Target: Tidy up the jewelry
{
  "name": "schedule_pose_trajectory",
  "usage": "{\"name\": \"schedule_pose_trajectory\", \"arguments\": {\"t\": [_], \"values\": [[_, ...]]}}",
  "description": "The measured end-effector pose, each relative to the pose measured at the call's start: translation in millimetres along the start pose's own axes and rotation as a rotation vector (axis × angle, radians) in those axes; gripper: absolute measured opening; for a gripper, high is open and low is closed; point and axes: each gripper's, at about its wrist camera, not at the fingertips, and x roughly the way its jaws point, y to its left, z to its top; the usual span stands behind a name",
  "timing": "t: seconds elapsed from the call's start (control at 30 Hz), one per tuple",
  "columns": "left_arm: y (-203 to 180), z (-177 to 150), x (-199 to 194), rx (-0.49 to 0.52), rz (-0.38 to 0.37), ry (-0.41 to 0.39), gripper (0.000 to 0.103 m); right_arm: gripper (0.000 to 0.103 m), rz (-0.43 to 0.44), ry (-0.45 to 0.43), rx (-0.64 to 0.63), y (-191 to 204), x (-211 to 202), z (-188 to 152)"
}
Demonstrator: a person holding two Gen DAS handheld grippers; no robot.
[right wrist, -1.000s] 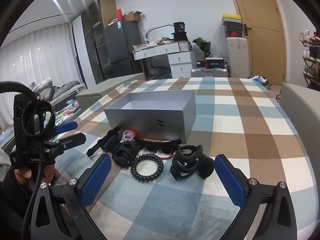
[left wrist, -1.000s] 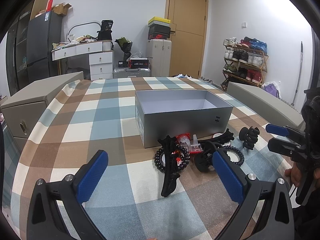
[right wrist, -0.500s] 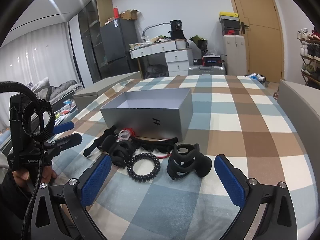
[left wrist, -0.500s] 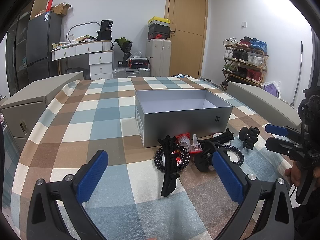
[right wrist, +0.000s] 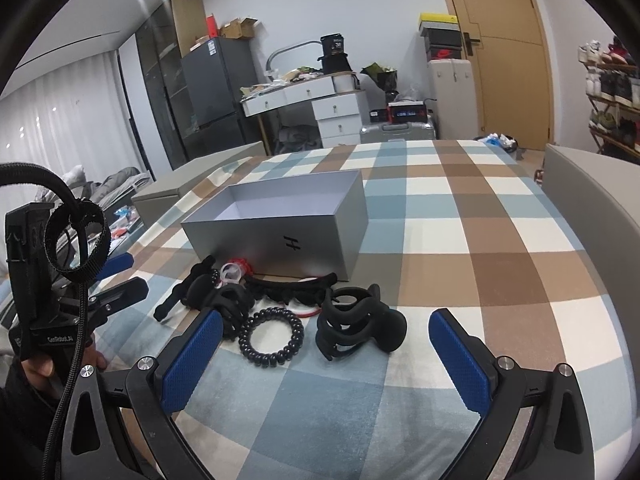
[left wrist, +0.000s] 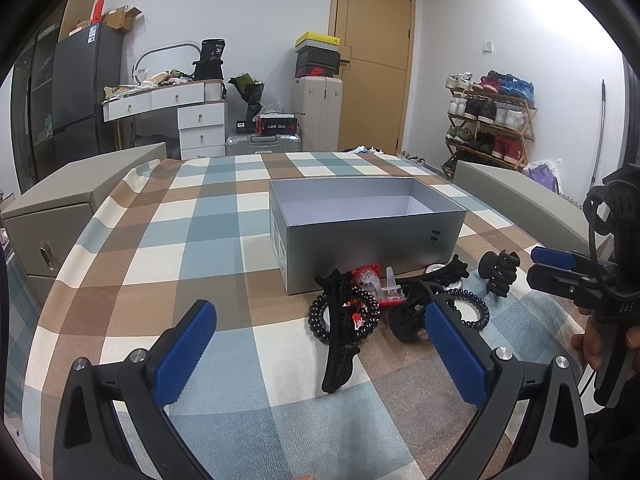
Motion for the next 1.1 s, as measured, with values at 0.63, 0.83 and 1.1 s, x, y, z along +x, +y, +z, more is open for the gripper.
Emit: {"name": "schedule_pose_trajectory", "arguments": {"t": [0.63, 0.83, 1.1], "values": [[8, 11, 13, 0.002, 0.065, 0.065, 0.102, 0.097, -0.1, 0.146, 0.103, -19, 22, 10], [5, 8, 18, 0.032, 0.073, 0.112, 0.102, 0.083, -0.065, 0.193, 0.141, -23, 34, 9], [-2, 1, 34, 0.073, 0.073, 0.241, 0.102, 0.053, -0.066, 0.189, 0.115, -18, 32, 5]]}}
